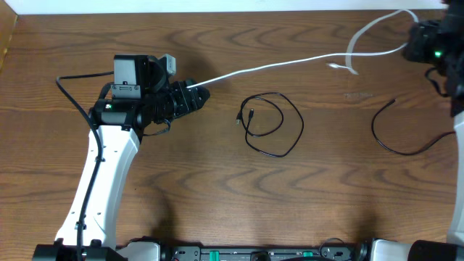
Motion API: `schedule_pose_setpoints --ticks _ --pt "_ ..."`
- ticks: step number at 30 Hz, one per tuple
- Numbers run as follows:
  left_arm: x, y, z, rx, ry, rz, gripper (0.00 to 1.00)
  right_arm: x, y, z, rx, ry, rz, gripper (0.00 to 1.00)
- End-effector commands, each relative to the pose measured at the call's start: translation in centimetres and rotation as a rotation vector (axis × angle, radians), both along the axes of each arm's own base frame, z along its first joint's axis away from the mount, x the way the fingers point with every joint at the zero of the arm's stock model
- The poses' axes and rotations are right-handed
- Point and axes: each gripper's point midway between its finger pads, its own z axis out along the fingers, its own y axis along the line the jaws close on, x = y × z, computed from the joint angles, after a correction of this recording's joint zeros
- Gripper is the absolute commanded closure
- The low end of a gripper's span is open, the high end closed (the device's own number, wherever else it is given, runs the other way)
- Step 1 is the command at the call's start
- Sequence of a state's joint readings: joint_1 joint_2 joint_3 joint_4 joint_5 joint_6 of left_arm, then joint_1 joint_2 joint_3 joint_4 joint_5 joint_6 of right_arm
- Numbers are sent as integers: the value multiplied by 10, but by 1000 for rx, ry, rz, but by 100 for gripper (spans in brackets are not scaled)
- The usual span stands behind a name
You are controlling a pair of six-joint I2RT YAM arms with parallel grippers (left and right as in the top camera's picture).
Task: Untangle cables
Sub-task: 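Hold with the left gripper and pull the white cable rightward with the right, then release the white cable with both grippers, dropping it at center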
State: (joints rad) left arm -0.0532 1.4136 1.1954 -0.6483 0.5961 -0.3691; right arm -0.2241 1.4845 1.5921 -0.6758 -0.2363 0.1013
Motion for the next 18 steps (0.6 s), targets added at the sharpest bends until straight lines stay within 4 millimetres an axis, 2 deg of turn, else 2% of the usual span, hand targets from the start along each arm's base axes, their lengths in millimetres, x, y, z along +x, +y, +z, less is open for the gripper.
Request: schedule_pose_setpoints --ticks 1,5,8,11,14,16,18 --pt "0 5 4 25 -26 6 27 -7 -31 1 -33 11 -86 99" --pt "0 5 4 25 -25 6 26 -18 -64 -13 -57 73 -195 99" --pt "0 5 4 25 -25 6 21 -23 -76 -21 -70 108 -247 99" --pt "0 5 4 25 -25 6 17 -24 -80 -27 -67 130 -260 99" --pt "0 5 4 25 -25 5 16 -22 -73 -32 -39 143 -226 99" --pt "0 4 4 24 -25 3 15 -17 -52 -32 33 128 -123 99" --pt "-1 2 4 24 -26 -4 15 -14 -24 -29 115 108 7 91"
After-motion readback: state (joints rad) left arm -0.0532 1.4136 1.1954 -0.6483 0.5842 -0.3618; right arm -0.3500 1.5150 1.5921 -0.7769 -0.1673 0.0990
